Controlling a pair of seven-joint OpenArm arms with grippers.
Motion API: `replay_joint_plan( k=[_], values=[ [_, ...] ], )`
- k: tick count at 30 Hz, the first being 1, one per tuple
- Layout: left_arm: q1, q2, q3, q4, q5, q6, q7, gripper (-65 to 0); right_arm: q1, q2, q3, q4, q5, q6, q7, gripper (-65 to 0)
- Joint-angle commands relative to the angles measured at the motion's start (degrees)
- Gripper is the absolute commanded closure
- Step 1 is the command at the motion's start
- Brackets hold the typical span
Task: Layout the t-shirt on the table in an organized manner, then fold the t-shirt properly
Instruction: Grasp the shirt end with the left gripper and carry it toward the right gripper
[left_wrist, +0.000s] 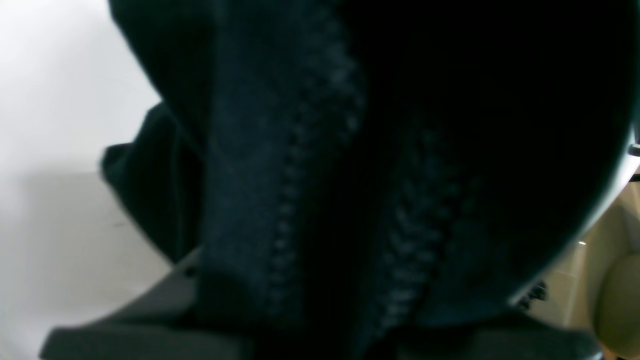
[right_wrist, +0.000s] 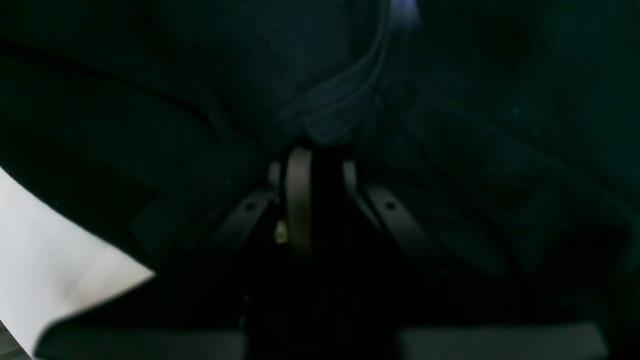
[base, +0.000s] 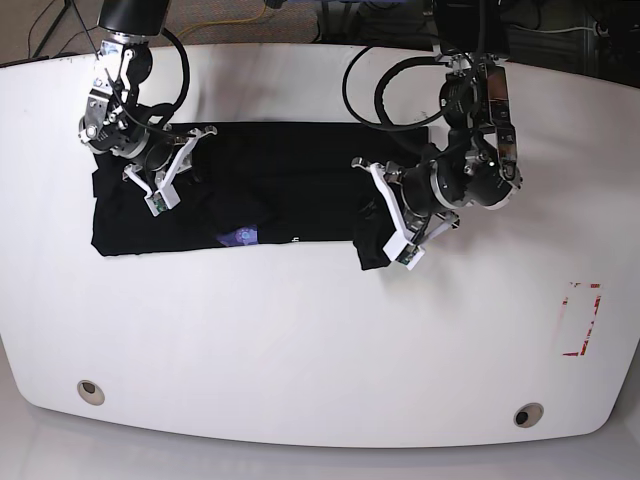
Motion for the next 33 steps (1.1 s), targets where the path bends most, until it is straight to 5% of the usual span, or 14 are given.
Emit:
replay_joint_plan(
  k=[1, 8, 18, 33],
  values=[
    [-1.1, 0.9, 0.2, 0.6, -1.2, 0.0, -1.4, -2.4, -0.1, -0.2, -0.3, -0.4, -3.2, -0.8, -3.0, -5.4],
    [-2.2, 2.5, 0.2, 0.7, -1.1, 0.1, -1.3, -3.3, -0.1, -0.2, -0.3, -0.4, -3.2, -0.8, -3.0, -5.4],
    [-2.4, 2.5, 3.2, 0.8, -1.2, 0.1, -1.0, -27.4, -0.1, -0.2, -0.4, -0.4, -3.2, -0.8, -3.1, -5.5],
    [-3.1, 2.5, 6.7, 5.7, -6.2, -0.2, 5.6, -30.4, 0.0, -0.3, -0.4, -0.4, -3.2, -0.8, -3.2, -5.5]
  ],
)
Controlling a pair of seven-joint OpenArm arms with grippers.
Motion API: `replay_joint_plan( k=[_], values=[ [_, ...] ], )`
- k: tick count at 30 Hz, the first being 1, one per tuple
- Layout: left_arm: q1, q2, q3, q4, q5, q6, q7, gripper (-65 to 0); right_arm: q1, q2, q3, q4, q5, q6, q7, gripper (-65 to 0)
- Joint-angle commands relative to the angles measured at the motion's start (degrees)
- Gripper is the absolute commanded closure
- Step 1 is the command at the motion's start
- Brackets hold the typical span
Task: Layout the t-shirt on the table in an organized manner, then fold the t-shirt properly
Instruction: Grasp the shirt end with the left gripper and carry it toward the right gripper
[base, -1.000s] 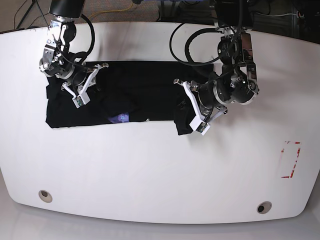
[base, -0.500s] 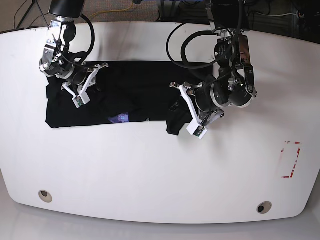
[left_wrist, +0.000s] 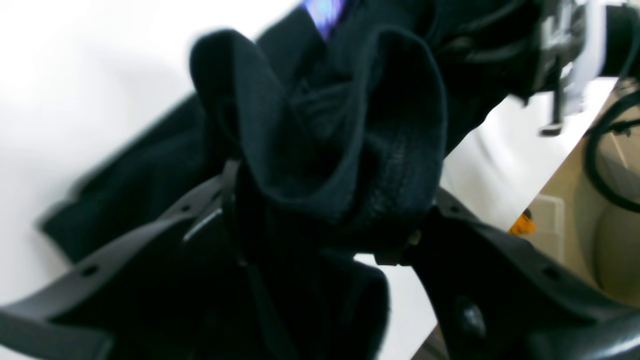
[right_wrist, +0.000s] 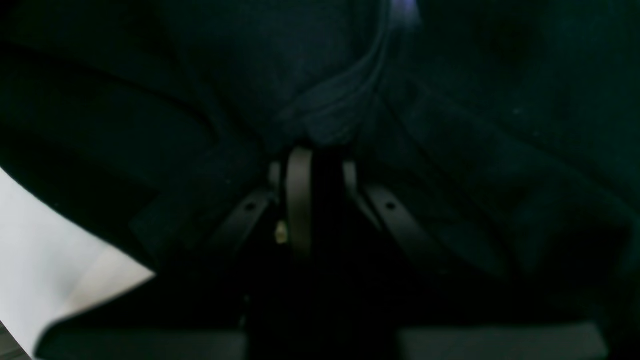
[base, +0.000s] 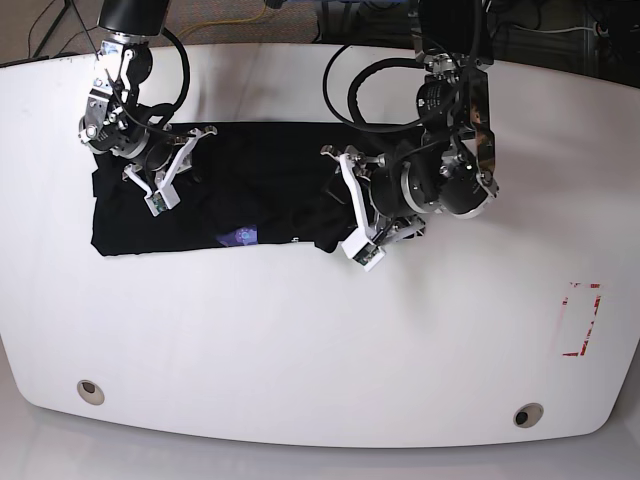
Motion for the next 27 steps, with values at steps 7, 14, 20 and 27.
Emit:
replay_joint_plan(
  k=[7, 14, 20, 27],
  values=[
    [-1.5, -2.0, -3.9, 1.6, -3.8, -0.6, -0.8, -30.3, 0.0, -0.3, -0.4, -0.4, -3.1, -0.7, -3.1, -5.5],
    [-3.3, -3.7, -10.2, 1.6, -9.5, -6.3, -0.8, -30.3, -0.4, -0.3, -0.4, -0.3, -0.6, -0.7, -3.1, -5.5],
    [-6.0, -2.1, -10.3, 1.6, -12.1, -8.7, 0.2, -30.4, -0.5, -0.2, -0.4, -0.3, 1.4, -0.7, -3.1, -5.4],
    [-7.2, -0.6, -12.7, 1.4, -14.9, -12.5, 1.1, -30.4, -0.5, -0.1, -0.3, -0.3, 1.2, -0.7, -3.1, -5.4]
  ],
)
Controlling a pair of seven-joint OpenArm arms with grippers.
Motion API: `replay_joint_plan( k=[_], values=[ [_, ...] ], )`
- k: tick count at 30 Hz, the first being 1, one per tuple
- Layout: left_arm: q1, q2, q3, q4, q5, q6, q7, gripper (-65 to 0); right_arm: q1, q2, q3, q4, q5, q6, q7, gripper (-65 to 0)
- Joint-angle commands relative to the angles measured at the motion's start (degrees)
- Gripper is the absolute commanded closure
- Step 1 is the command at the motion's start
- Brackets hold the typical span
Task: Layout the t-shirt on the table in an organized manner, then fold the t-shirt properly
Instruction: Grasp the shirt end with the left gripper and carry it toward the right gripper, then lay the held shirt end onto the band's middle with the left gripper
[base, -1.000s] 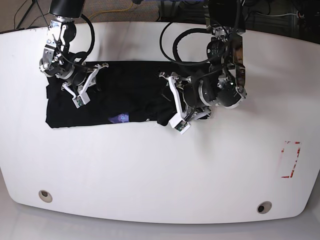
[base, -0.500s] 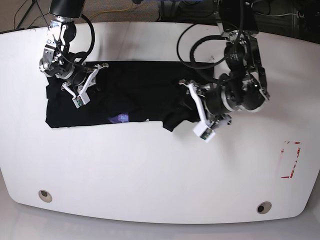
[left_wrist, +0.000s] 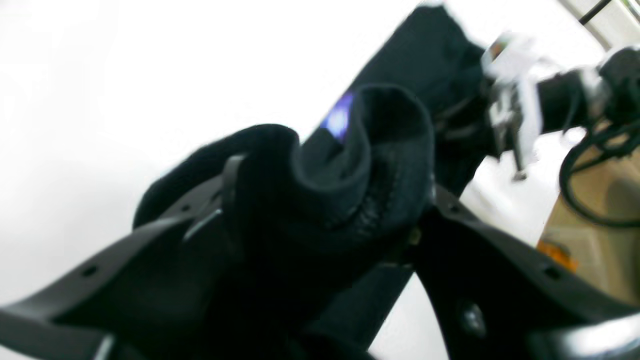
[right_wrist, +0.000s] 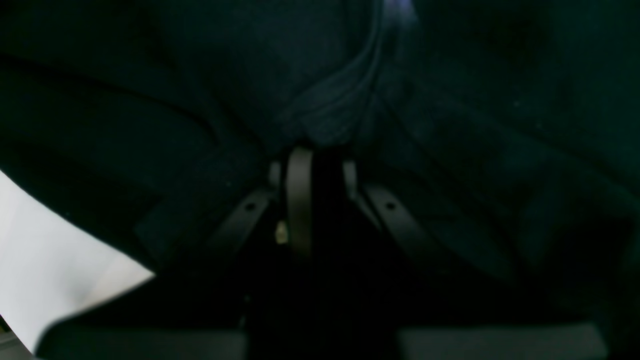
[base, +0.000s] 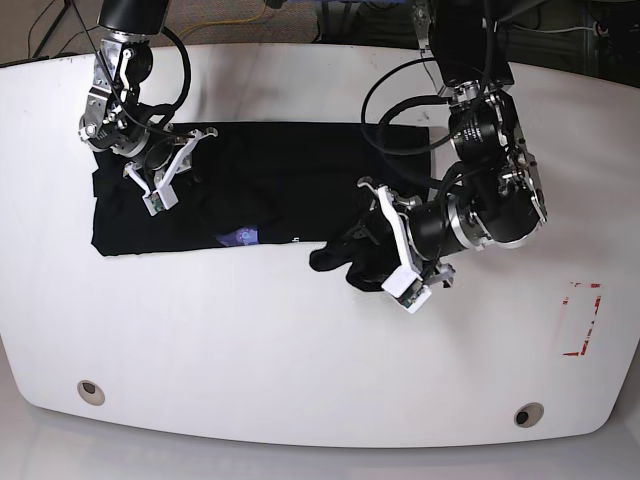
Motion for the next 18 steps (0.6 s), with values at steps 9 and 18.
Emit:
replay_joint_plan(
  k=[9, 18],
  values=[
    [-0.2, -0.4, -0.8, 0.7, -5.7, -0.1, -0.7, -30.4, -0.2, -0.2, -0.4, -0.3, -1.6, -0.1, -2.7, -5.4],
    [-0.6, -0.2, 3.2, 0.7, -1.2, -0.1, -0.7, -30.6, -0.2, -0.2, -0.4, -0.3, -1.6, -0.1, -2.7, -5.4]
  ],
)
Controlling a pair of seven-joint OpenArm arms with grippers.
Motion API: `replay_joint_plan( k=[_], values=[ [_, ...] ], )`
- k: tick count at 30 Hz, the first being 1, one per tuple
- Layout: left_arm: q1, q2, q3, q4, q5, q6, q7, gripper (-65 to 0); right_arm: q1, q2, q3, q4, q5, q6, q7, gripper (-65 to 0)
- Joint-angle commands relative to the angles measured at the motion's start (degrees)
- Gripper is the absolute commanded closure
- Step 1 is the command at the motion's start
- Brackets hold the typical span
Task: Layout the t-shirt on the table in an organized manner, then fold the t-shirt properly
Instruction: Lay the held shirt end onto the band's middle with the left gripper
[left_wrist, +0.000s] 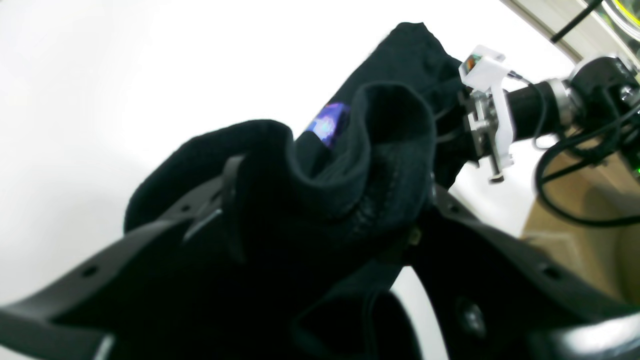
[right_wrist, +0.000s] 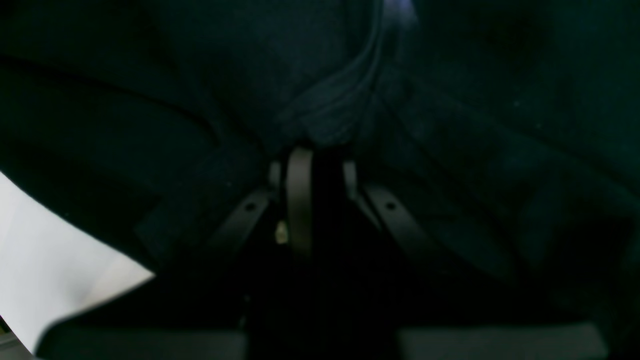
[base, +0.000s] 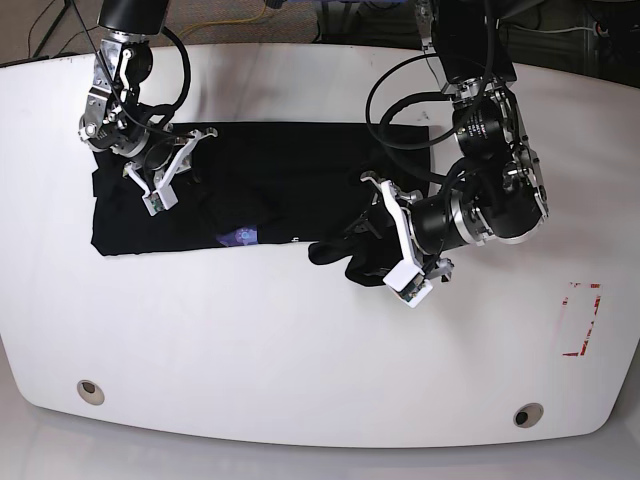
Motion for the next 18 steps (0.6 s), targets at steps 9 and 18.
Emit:
replay_joint_plan(
  k=[9, 18],
  values=[
    [-1.4, 0.0, 12.8, 0.6, 13.8, 11.3, -1.4, -30.7, -0.1, -0.2, -0.4, -0.3, -1.6, -0.1, -2.6, -5.4],
    [-1.1, -0.7, 26.2, 0.7, 26.7, 17.3, -1.4, -34.7, 0.3, -0.3, -0.4, -0.4, -1.3, -0.1, -2.6, -5.4]
  ],
)
